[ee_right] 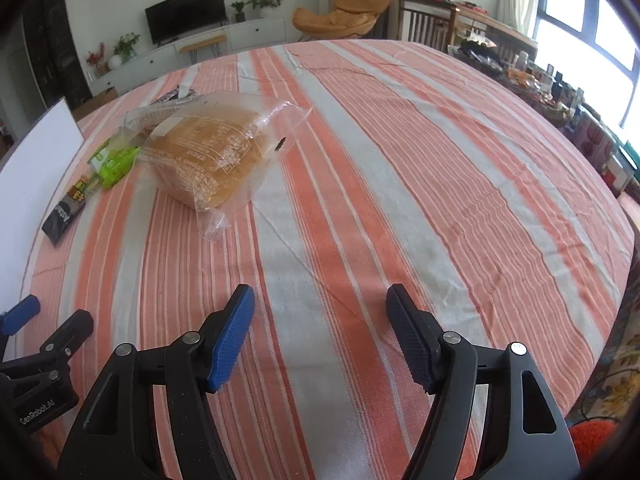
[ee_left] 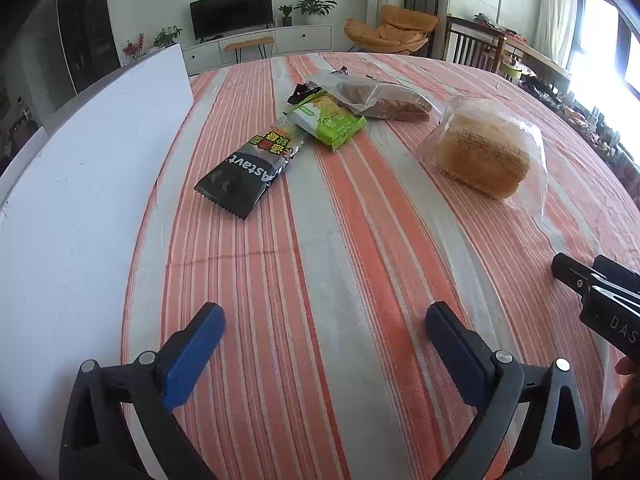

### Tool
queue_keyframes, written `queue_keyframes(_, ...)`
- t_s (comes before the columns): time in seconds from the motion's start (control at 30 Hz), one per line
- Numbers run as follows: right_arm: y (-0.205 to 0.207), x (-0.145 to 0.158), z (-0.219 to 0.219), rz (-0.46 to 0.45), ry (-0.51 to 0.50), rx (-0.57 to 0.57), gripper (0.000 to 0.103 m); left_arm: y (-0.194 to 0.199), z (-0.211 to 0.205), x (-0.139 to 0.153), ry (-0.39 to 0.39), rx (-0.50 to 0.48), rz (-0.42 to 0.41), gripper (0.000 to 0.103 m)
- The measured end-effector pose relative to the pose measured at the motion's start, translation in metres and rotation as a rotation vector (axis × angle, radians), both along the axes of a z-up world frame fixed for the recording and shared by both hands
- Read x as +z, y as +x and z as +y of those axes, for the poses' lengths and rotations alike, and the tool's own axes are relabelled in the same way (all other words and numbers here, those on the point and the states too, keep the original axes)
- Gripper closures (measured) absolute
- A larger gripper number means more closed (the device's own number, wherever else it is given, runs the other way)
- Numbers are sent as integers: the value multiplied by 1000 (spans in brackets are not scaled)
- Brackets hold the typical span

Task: Organize snacks

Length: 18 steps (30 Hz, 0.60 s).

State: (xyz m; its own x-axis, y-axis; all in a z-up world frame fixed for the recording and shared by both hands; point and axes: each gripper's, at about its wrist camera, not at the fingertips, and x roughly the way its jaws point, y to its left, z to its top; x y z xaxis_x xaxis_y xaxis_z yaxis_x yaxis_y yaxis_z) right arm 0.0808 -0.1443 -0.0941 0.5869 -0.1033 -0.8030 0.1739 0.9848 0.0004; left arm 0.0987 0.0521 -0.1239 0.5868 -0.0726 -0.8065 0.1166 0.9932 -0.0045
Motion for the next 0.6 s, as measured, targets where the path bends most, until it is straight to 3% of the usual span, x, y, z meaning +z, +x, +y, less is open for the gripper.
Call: queue_keyframes(0.6, -3, -2, 5, -9, -9, 6, 18, 2, -3, 0, 4, -2, 3, 0)
